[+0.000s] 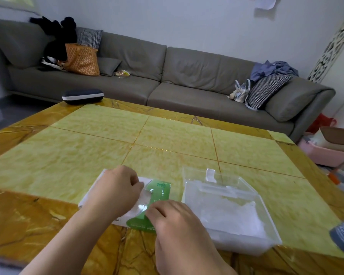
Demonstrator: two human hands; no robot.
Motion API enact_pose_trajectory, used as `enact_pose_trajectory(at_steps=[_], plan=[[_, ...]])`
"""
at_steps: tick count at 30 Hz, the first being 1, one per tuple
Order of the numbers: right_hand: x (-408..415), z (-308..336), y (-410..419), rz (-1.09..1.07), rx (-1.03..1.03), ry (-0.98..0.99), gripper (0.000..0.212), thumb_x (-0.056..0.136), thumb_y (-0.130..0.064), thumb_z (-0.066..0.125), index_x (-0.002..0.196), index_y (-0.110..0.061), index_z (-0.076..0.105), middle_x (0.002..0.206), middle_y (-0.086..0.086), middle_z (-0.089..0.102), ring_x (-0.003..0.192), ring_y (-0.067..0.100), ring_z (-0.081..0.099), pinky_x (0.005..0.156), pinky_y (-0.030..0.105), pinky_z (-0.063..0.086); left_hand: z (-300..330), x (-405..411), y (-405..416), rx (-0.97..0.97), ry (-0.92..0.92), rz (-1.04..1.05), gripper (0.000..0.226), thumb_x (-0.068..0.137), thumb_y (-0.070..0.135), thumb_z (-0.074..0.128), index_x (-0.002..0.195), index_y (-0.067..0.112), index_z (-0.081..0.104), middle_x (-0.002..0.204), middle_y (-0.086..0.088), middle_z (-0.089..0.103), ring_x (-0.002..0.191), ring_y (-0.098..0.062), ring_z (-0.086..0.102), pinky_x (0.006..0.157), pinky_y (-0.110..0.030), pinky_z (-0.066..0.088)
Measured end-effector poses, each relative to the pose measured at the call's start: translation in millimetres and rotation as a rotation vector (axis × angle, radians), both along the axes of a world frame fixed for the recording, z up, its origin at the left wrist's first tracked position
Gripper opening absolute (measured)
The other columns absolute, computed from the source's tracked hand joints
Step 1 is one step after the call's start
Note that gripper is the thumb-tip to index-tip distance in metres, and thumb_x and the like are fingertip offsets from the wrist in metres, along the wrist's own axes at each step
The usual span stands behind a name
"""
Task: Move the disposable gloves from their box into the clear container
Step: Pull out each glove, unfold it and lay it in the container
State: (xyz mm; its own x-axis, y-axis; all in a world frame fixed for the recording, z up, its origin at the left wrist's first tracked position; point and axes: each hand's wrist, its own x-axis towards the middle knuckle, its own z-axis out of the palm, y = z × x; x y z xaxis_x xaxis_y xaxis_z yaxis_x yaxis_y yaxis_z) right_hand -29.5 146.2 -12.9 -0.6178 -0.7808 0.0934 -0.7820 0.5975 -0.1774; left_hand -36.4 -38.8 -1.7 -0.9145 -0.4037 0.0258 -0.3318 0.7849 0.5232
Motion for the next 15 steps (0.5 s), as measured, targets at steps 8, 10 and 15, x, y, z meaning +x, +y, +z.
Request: enact_pose_trajectory(at_steps=[8, 10, 15], plan=[[-0.4, 5.3, -0.1, 0.012, 0.039, -0.031, 0.058, 0.085, -0.004, 0.06, 0.141, -0.015, 0.053, 0.141, 0.001, 0.052, 0.133, 0.026, 0.043, 0.116, 0.036, 0.034, 22.4, 5.8, -14.8, 0.651, 0.321, 0.138, 0.033, 0.108, 0.032, 0.052, 0.093, 0.007, 0.068, 0.08, -0.026, 0.064, 0.069, -0.023, 0.058, 0.071, -0.039, 0.05], [-1.7, 7.8, -1.9, 0.003, 0.092, -0.053, 0.059, 0.087, -0.005, 0.059, 0.144, -0.014, 0.049, 0.146, 0.001, 0.047, 0.137, 0.025, 0.039, 0.118, 0.036, 0.029, 24.3, 6.6, -19.4, 0.946, 0.399, 0.167, 0.032, 0.104, 0.034, 0.059, 0.095, 0.005, 0.07, 0.087, -0.025, 0.065, 0.082, -0.029, 0.061, 0.091, -0.05, 0.051], [2.1, 11.0, 3.9, -0.122, -0.189, -0.145, 0.04, 0.096, -0.017, 0.051, 0.134, -0.026, 0.06, 0.142, -0.019, 0.047, 0.132, 0.01, 0.047, 0.108, 0.03, 0.046, 32.0, 5.5, -11.5, 1.338, 0.462, 0.053, 0.023, 0.105, 0.019, 0.052, 0.097, -0.001, 0.059, 0.067, -0.015, 0.047, 0.066, -0.032, 0.052, 0.09, -0.055, 0.055]])
